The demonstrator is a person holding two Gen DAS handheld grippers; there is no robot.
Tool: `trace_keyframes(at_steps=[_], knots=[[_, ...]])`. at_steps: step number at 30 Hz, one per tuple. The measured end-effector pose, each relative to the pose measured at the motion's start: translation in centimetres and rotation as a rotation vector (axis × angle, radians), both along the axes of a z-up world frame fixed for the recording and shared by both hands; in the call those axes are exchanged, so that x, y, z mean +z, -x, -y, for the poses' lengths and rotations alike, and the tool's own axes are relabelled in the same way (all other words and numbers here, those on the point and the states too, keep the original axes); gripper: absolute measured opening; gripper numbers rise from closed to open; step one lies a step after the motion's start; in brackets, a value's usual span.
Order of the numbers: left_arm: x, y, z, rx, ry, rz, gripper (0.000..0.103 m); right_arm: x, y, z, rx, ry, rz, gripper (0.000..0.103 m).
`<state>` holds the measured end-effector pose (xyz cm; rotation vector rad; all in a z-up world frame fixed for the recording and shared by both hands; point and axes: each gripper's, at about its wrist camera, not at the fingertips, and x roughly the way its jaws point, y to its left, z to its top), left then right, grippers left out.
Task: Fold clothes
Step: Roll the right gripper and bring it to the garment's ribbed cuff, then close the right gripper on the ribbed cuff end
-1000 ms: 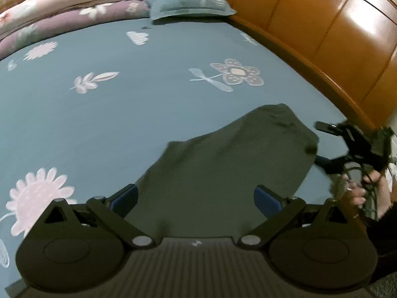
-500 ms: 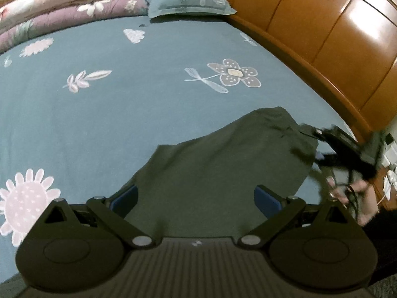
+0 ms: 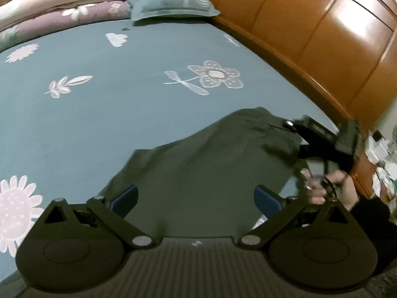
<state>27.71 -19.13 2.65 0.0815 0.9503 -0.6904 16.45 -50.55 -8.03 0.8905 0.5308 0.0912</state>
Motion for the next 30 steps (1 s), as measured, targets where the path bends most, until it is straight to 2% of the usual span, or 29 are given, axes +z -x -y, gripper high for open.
trace_keyframes(at_steps=[2,7,12,14,16,17,19,21,23,24,26,27,28,30], knots=[[0.1,0.3,0.0,-0.014,0.006,0.004,0.099,0.0,0.0,-0.1,0.002,-0.023,-0.011,0.103],[0.0,-0.1,-0.5,0.007,0.018,-0.008,0.099,-0.5,1.1,-0.3,0.102,-0.018,0.045,0.103],[-0.3,0.0,-0.3,-0.007,0.031,-0.019,0.099,-0.6,0.7,0.1,0.079,0.0,0.054,0.102],[-0.3,0.1,-0.5,-0.005,0.033,-0.015,0.099,-0.7,0.8,0.0,0.063,0.013,0.057,0.095],[-0.3,0.2,-0.7,-0.003,0.034,-0.012,0.099,-1.3,1.5,0.5,0.039,0.012,0.062,0.072],[-0.2,0.3,-0.8,-0.002,0.035,-0.01,0.099,-1.7,2.0,1.1,0.026,-0.011,0.067,0.066],[-0.3,0.3,-1.1,0.005,0.037,-0.01,0.099,-2.3,2.2,2.1,0.007,-0.05,0.044,0.044],[-0.4,0.2,-1.4,0.017,0.047,-0.022,0.099,-2.4,2.0,2.5,-0.013,-0.065,0.007,0.039],[-0.5,0.2,-1.4,0.014,0.056,-0.029,0.099,-1.8,1.1,1.9,-0.026,-0.041,-0.046,0.041],[-0.6,0.3,-1.3,0.009,0.058,-0.031,0.099,-1.6,0.6,1.5,-0.024,-0.03,-0.054,0.043],[-0.6,0.4,-1.0,-0.002,0.059,-0.03,0.099,-1.7,0.1,1.3,-0.031,-0.02,-0.057,0.039],[-0.6,0.4,-0.9,-0.007,0.06,-0.029,0.099,-2.0,0.2,1.4,-0.04,-0.022,-0.058,0.032],[-0.6,0.5,-0.8,-0.011,0.06,-0.03,0.099,-2.2,0.3,1.5,-0.048,-0.024,-0.059,0.016],[-0.5,0.6,-0.9,-0.012,0.056,-0.027,0.099,-3.0,0.9,2.1,-0.045,-0.051,-0.037,0.012]])
